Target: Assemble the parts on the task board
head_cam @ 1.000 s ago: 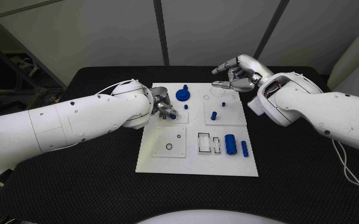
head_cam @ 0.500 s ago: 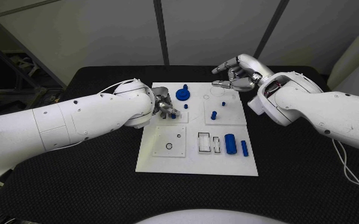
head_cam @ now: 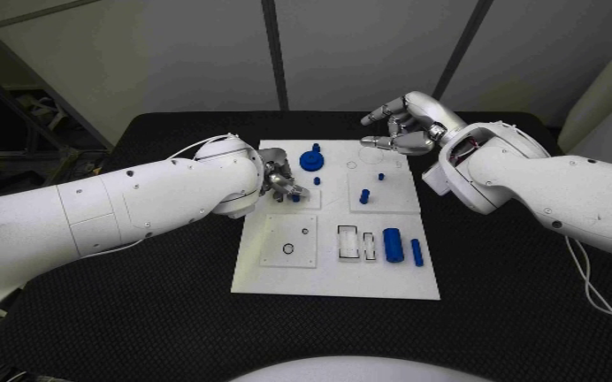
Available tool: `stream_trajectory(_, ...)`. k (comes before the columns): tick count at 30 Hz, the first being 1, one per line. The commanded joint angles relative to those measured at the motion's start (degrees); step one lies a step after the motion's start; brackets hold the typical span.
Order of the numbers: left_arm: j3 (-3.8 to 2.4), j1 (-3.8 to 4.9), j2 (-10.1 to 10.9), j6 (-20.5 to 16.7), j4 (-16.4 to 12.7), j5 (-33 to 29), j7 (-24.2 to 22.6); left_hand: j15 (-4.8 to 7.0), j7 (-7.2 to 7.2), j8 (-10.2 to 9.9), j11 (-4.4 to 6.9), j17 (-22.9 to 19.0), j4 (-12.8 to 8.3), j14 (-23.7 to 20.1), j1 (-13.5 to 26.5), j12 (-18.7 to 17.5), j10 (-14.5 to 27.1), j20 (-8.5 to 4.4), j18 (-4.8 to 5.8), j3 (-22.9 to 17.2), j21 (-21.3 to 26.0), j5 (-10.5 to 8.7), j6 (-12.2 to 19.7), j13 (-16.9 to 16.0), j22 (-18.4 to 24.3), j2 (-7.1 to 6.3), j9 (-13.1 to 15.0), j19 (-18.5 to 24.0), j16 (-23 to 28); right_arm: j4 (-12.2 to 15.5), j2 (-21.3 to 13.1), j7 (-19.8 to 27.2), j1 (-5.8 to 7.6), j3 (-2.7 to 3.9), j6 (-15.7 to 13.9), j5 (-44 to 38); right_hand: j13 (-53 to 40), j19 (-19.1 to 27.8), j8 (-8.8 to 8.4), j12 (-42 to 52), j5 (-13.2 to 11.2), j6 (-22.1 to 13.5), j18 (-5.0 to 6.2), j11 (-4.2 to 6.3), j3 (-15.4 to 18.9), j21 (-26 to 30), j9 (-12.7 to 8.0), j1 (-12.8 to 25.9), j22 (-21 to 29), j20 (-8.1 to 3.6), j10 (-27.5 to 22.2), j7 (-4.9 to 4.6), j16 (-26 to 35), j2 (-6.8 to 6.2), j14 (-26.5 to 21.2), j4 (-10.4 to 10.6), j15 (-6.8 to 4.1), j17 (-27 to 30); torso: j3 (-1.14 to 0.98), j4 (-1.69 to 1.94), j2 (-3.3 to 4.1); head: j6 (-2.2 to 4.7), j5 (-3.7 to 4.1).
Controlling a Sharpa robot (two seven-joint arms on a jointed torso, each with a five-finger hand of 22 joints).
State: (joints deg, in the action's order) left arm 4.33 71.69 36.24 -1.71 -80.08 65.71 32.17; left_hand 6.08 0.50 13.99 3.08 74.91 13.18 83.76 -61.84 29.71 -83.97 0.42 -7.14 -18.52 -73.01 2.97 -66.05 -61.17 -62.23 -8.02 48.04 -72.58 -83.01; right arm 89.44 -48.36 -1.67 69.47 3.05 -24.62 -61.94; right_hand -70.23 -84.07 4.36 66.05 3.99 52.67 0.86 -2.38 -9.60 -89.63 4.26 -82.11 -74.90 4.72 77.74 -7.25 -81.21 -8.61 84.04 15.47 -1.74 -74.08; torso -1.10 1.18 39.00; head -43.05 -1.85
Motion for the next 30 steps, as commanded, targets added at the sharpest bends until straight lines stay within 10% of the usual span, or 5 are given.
stream_trajectory(1, -0.03, 0.04, 0.1, -0.4, 0.0, -0.3, 0.5, 0.03, 0.09, -0.4, -0.03, 7.2, 1.7, 4.4, -1.0, -0.1, -2.2, 0.05, 1.11, 0.8, 0.1, -0.19, -0.5, -0.2, -0.1, -0.38, 0.1, -0.3, -0.3, 0.0, 0.0, 0.4, 0.12, 0.05, -0.1, -0.1, 0.2, -5.3, -0.28, -0.4, 0.2, 0.5, -0.61, 0.01, 0.3, 0.3, -0.1, 0.5, -14.2, -0.35, -0.5, 0.00, 0.4, -0.24, 2.3, 0.1, -0.29, 0.2, 0.02, 0.00, -0.01, 0.04, 0.03)
stream_trajectory(10, -0.12, 0.03, 0.8, -0.6, -0.5, -0.3, 0.4, -0.06, 0.28, -0.7, -0.20, 7.1, 3.8, 4.4, 2.2, -0.5, -2.2, 0.10, 1.14, 4.5, 0.1, -0.17, -0.9, -0.5, -0.3, -0.96, 0.3, -0.4, -0.3, -0.2, 0.1, 0.5, 0.11, 0.04, -0.3, -0.1, 1.0, -4.5, -0.47, -1.3, 0.2, 0.5, -0.25, 0.00, 0.7, 1.3, -0.2, 1.3, -13.0, -0.35, -0.9, 0.00, 1.5, -0.48, 1.9, 0.7, -0.29, 1.7, 0.06, 0.01, 0.01, 0.29, 0.06)
stream_trajectory(15, -1.21, 0.02, 1.0, -0.7, -0.7, -0.3, 0.3, -0.04, 0.26, -0.8, -0.19, 7.1, 3.8, 4.4, 3.5, -0.7, -2.2, 0.10, 1.10, 5.3, 0.2, -0.17, -1.0, -0.6, -0.3, -1.16, 0.3, -0.4, -0.2, -0.3, 0.1, 0.5, 0.11, 0.04, -0.5, -0.1, 1.1, -4.3, -0.53, -1.5, 0.2, 0.5, -0.19, -0.01, 0.8, 1.6, -0.2, 1.7, -12.7, -0.36, -1.0, -0.01, 1.7, -0.57, 1.8, 0.9, -0.29, 2.0, 0.03, 0.00, -0.01, 0.36, 0.05)
stream_trajectory(25, -5.58, 0.00, 2.1, 0.4, -1.1, -1.8, 0.4, -0.04, 0.25, -0.9, -0.18, 6.9, 3.7, 4.3, 3.9, -1.0, -2.2, 0.10, 1.02, 5.7, 0.4, -0.17, -0.9, -0.5, 0.1, -1.43, 0.4, -0.2, 0.0, -0.6, 0.2, 0.6, 0.11, 0.04, -0.6, -1.5, 1.2, -4.2, -0.58, -1.5, 0.3, 0.5, -0.14, -0.01, 1.0, 1.7, -0.2, 2.3, -12.5, -0.36, -1.0, -0.01, 1.9, -0.78, 1.8, 1.0, -0.29, 2.2, 0.04, 0.01, -0.01, 0.77, 0.12)
stream_trajectory(30, -7.34, 0.82, 2.6, 5.4, 1.9, -4.8, 0.5, -0.69, 1.48, -3.6, -1.08, 6.0, 3.1, 4.0, -0.3, -8.3, 0.0, 0.51, 0.67, 4.3, 2.1, -0.08, 2.9, 2.4, 2.2, -0.33, -1.0, 1.3, 0.8, -0.8, 0.2, 0.5, 0.11, 0.04, -0.5, -2.0, 1.2, -4.2, -0.59, -1.5, 0.3, 0.5, -0.15, -0.01, 1.0, 1.7, -0.2, 2.4, -12.6, -0.36, -1.0, -0.01, 1.9, -0.81, 1.8, 1.0, -0.29, 2.2, -0.04, 0.09, -0.08, 0.82, 0.18)
